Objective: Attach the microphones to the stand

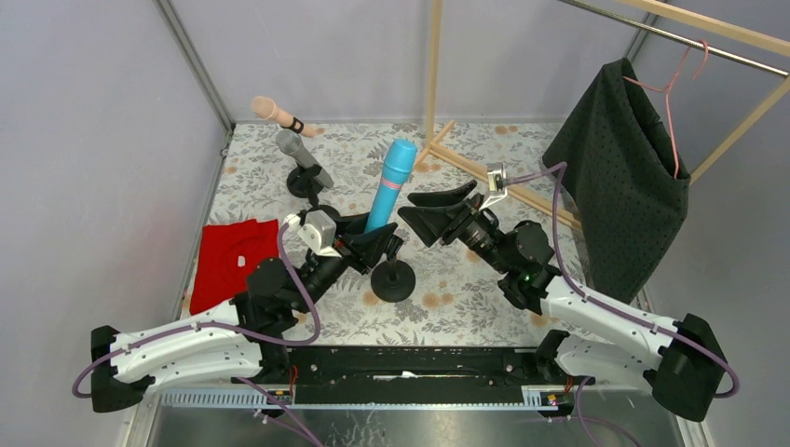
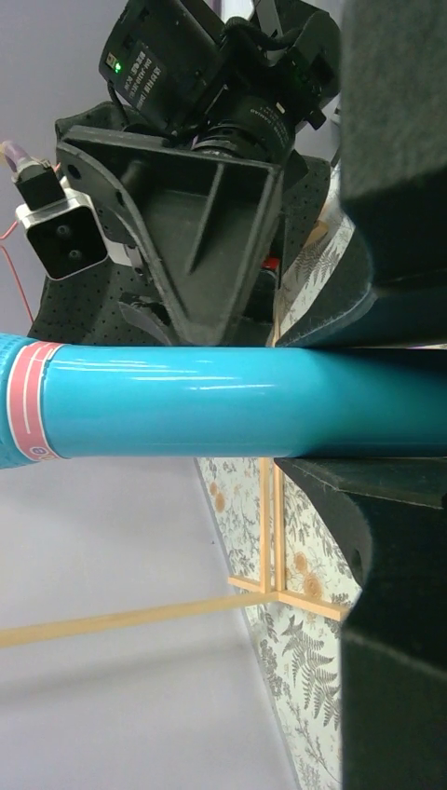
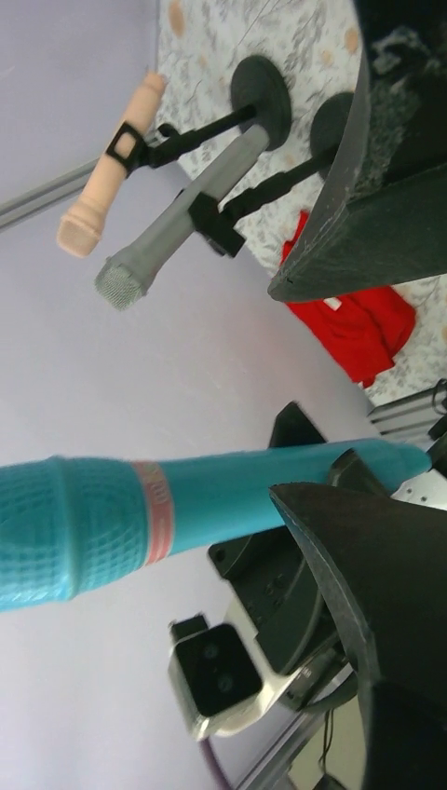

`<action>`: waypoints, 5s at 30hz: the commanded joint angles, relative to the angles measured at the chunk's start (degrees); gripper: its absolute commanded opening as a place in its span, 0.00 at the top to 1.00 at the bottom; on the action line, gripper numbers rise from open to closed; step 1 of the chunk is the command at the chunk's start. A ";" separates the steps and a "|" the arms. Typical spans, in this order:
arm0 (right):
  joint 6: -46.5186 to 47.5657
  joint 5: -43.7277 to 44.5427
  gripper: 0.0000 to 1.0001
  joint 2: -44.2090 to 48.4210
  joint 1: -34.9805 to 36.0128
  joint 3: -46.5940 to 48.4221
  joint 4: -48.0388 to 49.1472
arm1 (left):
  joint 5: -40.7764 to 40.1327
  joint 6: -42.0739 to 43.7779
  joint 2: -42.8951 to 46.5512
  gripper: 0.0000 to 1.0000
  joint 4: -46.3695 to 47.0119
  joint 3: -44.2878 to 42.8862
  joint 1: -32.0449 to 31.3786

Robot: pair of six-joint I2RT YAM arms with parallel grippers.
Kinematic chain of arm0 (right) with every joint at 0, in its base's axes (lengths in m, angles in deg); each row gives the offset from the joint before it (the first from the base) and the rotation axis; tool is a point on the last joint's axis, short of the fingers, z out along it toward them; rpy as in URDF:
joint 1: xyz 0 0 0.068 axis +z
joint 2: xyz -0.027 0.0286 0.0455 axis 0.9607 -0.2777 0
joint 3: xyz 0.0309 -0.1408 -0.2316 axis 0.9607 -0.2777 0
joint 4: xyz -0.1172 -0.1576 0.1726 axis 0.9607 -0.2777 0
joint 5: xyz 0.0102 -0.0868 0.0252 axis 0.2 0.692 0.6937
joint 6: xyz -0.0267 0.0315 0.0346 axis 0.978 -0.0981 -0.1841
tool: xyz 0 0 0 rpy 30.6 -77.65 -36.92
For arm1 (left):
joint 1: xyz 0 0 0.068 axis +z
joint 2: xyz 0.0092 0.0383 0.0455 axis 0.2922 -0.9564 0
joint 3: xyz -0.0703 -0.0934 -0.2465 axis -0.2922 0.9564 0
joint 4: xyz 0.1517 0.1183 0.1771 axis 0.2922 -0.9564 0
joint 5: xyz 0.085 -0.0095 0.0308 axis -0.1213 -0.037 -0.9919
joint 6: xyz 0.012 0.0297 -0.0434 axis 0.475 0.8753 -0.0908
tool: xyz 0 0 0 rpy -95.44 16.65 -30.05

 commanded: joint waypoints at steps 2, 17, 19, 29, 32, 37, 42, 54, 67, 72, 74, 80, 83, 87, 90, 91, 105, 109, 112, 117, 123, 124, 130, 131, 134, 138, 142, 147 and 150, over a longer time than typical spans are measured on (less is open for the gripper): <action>-3.07 -2.65 0.25 -1.91 0.36 5.29 11.50 | -0.13 -2.11 0.25 1.00 3.78 0.22 -0.22; -2.97 -4.75 0.36 -5.55 0.36 8.97 10.89 | 2.39 -2.02 -0.28 1.00 1.10 0.37 -0.23; -3.43 -4.74 0.38 -6.08 0.36 9.16 11.40 | 2.54 -2.23 -0.07 1.00 0.79 0.57 -0.23; -4.93 -5.29 0.52 -7.30 0.36 9.36 12.32 | 2.08 -2.51 0.90 1.00 -0.31 1.64 -0.22; -4.84 -5.67 0.40 -7.46 0.34 9.34 12.04 | 2.11 -2.41 0.91 1.00 -0.78 1.72 -0.22; -4.93 -5.64 0.38 -7.64 0.36 9.19 11.74 | 2.49 -2.50 0.79 1.00 -1.14 1.89 -0.26; -5.08 -5.75 0.46 -8.13 0.31 9.32 11.41 | 2.71 -2.59 0.99 1.00 -1.72 1.82 -0.22; -5.63 -6.51 0.63 -9.44 0.29 9.40 11.00 | 2.35 -1.74 1.35 0.91 -2.74 1.99 -0.22; 5.36 1.05 1.00 1.39 0.36 5.81 3.18 | -1.75 -0.39 4.60 0.13 -7.32 2.48 -0.26; 12.67 4.99 1.00 7.21 0.34 5.02 -2.92 | -4.51 -0.53 4.99 0.09 -11.06 2.95 -0.22; 16.89 7.26 1.00 9.21 0.36 5.17 -7.29 | -5.09 -0.48 4.47 0.08 -11.99 3.55 -0.22; 30.96 14.73 1.00 12.43 0.36 6.33 -20.21 | -8.01 -1.75 1.29 0.06 -12.40 4.73 -0.22; 36.09 17.60 1.00 12.56 0.34 7.26 -25.09 | -9.58 -2.37 0.08 0.06 -11.62 5.74 -0.22; 40.96 18.42 1.00 12.02 0.34 7.89 -28.72 | -9.71 -2.93 -0.22 0.06 -8.85 8.69 -0.24; 41.55 17.85 1.00 11.49 0.35 7.54 -28.92 | -6.89 -2.48 0.82 0.06 -5.11 12.28 -0.22; 41.69 17.58 1.00 11.33 0.34 7.36 -28.88 | -6.20 -2.47 1.47 0.06 -3.61 13.71 -0.23; 37.18 22.32 1.00 5.53 0.30 9.04 -26.11 | -2.81 0.30 -0.72 0.07 22.77 29.87 -0.38; 32.23 27.01 1.00 3.12 0.35 11.78 -29.95 | -3.23 3.25 -6.48 0.07 32.66 32.08 -0.27; 29.51 27.70 1.00 2.97 0.34 11.17 -28.57 | -3.45 5.35 -12.56 0.08 40.76 33.21 -0.29; 20.49 30.65 1.00 2.14 0.36 11.54 -28.41 | -5.80 6.61 -21.47 0.15 50.97 32.58 -0.22; 11.55 37.00 1.00 1.49 0.31 11.20 -28.58 | -9.01 5.19 -29.56 0.29 56.80 30.38 -0.14; 10.97 38.10 1.00 1.53 0.33 11.07 -28.59 | -9.98 4.84 -30.63 0.30 57.71 30.18 -0.13; 8.55 40.57 1.00 1.83 0.36 10.93 -28.46 | -10.62 3.06 -36.34 0.32 63.10 29.58 0.77; 8.19 40.84 1.00 1.90 0.33 10.93 -28.34 | -10.30 2.84 -37.11 0.32 63.69 29.25 1.05; 7.25 41.86 1.00 2.08 0.32 10.72 -28.10 | -9.44 2.34 -39.24 0.33 65.23 28.70 1.78; 7.37 43.13 1.00 2.36 0.29 10.56 -27.62 | -7.80 2.24 -40.71 0.33 65.54 27.95 3.07; 8.61 43.80 1.00 2.83 0.36 10.90 -28.17 | -4.00 2.24 -40.59 0.35 65.46 28.07 4.79; 10.23 41.89 1.00 2.98 0.34 11.63 -29.81 | 1.14 -0.11 -39.10 0.55 62.59 28.70 7.09; 11.08 40.23 1.00 3.04 0.36 11.97 -30.17 | 3.95 -0.57 -38.56 0.59 61.01 28.88 8.13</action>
